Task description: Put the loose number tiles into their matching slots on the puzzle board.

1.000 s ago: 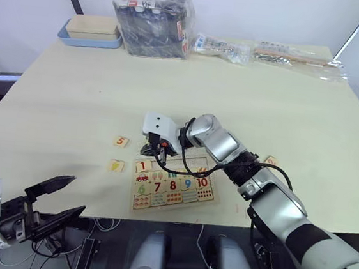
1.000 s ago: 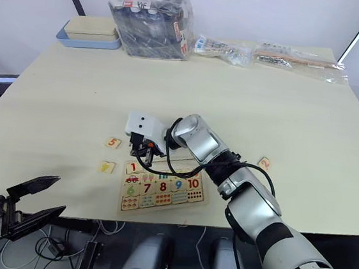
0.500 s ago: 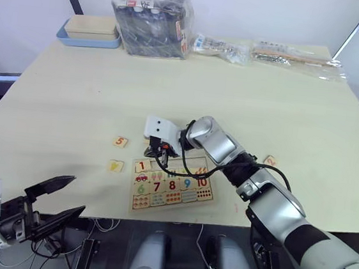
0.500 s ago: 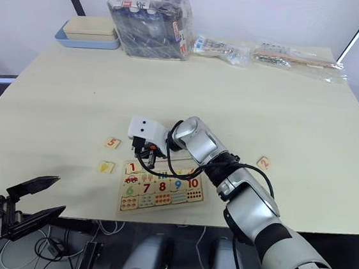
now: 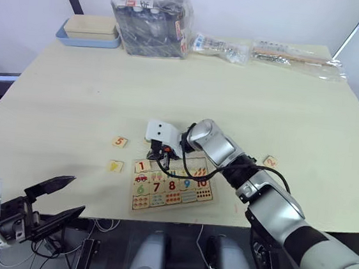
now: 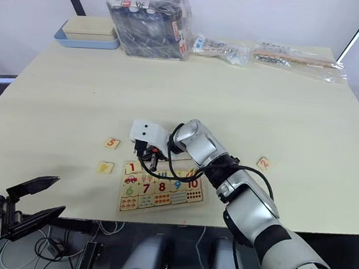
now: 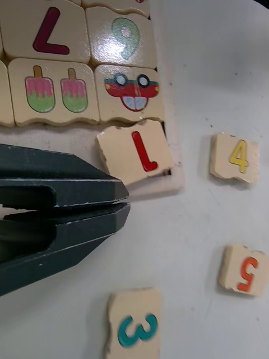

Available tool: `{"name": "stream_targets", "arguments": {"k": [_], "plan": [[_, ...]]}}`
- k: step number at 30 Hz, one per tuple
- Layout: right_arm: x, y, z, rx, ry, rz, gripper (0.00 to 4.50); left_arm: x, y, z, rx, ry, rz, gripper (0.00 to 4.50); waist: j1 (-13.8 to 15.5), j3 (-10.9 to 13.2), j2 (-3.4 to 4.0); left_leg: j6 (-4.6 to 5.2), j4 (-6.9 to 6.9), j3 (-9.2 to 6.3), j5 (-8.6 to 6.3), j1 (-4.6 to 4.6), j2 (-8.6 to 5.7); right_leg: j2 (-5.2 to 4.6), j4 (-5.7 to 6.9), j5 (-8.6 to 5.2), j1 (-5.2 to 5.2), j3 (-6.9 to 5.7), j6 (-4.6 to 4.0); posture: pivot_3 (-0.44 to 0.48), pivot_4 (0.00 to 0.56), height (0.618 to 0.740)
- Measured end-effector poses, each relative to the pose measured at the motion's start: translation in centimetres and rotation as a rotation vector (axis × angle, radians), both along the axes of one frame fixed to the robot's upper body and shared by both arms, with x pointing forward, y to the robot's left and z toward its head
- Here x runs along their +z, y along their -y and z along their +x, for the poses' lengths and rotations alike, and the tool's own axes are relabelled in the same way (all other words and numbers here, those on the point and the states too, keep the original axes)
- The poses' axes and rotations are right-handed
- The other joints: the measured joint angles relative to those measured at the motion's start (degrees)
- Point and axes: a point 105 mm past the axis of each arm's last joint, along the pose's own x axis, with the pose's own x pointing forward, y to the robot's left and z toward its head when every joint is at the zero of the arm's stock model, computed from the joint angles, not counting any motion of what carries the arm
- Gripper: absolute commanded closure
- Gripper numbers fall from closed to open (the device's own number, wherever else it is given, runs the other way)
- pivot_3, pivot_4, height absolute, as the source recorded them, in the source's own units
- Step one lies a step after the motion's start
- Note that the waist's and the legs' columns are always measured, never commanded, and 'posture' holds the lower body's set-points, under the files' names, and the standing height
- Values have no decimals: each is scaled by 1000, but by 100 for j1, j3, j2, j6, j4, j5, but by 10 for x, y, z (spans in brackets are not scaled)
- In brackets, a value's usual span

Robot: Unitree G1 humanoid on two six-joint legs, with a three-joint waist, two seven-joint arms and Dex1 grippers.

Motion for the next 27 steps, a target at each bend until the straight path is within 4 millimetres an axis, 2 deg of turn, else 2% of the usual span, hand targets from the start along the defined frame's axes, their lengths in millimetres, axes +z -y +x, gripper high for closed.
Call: {"name": "stream_targets", "arguments": {"k": [27], "plan": [[2,0,-5,8,-9,5,4423,-1,-1,0,4,-4,-3,0,1,0,0,0,-11,1,0,0,3,-2,-6,0,-5,2,-1,0,150,740]]}}
